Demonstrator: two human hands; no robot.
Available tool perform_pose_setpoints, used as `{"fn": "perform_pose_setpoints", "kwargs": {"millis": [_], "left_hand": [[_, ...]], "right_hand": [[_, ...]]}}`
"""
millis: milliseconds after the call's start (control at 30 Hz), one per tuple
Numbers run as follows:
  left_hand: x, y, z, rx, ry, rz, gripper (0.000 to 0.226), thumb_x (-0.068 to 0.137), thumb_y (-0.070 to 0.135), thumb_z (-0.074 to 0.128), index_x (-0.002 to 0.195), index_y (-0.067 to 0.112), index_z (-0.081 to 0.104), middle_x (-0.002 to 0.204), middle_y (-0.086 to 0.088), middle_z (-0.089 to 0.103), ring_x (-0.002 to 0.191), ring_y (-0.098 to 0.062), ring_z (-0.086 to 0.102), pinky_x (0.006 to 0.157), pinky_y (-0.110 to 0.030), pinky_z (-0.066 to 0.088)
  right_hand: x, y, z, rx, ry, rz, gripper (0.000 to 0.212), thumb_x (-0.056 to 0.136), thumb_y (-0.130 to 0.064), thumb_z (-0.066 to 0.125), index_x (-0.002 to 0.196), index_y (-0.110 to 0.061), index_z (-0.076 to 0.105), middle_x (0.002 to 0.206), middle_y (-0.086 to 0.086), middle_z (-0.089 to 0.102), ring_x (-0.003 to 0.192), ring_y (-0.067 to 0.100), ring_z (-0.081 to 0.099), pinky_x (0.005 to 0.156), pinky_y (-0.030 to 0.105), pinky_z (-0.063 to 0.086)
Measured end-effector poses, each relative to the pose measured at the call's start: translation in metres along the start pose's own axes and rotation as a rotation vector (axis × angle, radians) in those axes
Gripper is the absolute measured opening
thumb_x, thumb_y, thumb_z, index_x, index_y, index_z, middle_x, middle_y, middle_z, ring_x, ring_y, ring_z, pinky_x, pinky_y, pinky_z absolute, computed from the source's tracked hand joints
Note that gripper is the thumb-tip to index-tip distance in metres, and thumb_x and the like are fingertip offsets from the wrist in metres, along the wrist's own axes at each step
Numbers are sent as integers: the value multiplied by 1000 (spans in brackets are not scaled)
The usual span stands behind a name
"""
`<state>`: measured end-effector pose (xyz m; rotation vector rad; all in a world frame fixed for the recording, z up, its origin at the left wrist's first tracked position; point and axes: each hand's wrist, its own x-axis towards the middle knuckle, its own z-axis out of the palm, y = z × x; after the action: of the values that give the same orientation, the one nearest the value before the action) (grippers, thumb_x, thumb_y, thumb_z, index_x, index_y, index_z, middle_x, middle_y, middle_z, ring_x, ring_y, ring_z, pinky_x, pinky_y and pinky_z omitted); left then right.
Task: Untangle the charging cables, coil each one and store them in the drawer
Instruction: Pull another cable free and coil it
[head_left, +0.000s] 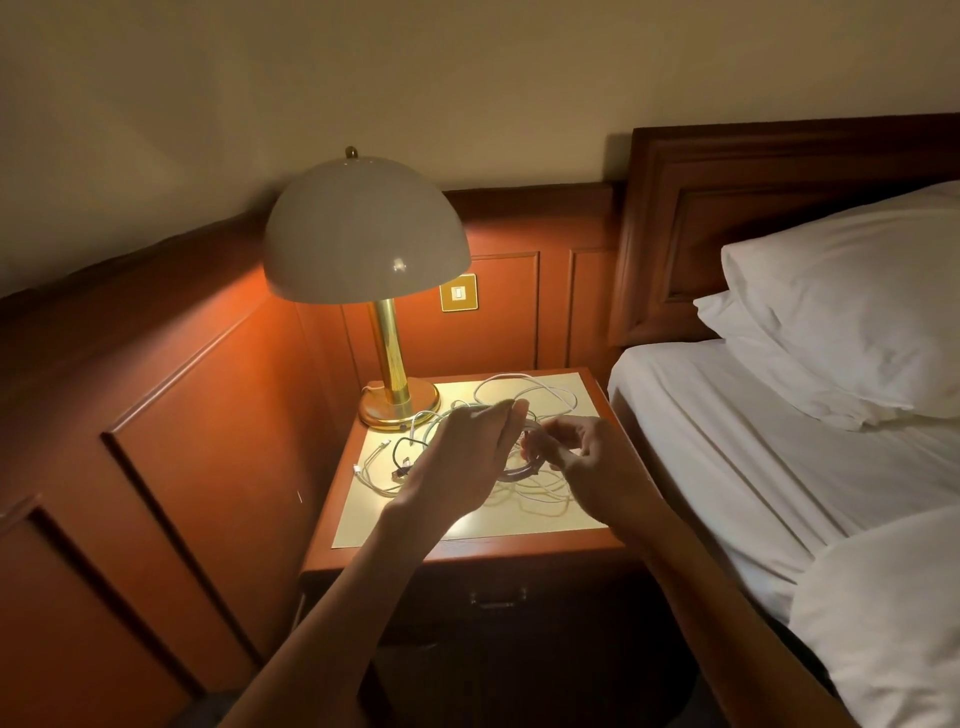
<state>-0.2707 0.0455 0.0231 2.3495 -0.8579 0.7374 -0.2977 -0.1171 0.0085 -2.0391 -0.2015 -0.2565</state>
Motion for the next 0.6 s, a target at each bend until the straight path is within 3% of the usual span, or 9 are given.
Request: {"fn": "perform_pose_setpoints", "kwargs": {"millis": [100,267,400,600], "left_hand": [[0,-4,3,36,14,54,33,101,27,38,91,10,64,63,10,52,45,0,39,51,-6,26],[-1,-5,5,-57,49,41,33,103,30,37,88,13,61,67,12,54,49,3,46,52,-5,31],[-3,-9,11,-54,32,53,29,103,28,39,88,14,60,69,13,53,50,-3,48,55,-10,35],[-6,-7,15,-200,-11,37,37,104,31,38,87,10,64,67,18,55,59,9,58,54,-4,36]], "right_hand": [[7,3,-4,274,-125,189,13,94,-28,67,93,-16,74,97,-4,76,95,17,71,87,30,56],[13,6,-12,512,-255,278,10,93,-12,65,97,-12,74,101,-2,77,105,22,69,79,29,55],[15,13,-12,529,-274,302,15,91,-10,68,103,-3,74,105,6,76,105,25,70,82,32,57],[9,19,2,447,-126,163,14,86,-20,75,91,-6,76,85,8,77,83,24,75,70,33,61]]}}
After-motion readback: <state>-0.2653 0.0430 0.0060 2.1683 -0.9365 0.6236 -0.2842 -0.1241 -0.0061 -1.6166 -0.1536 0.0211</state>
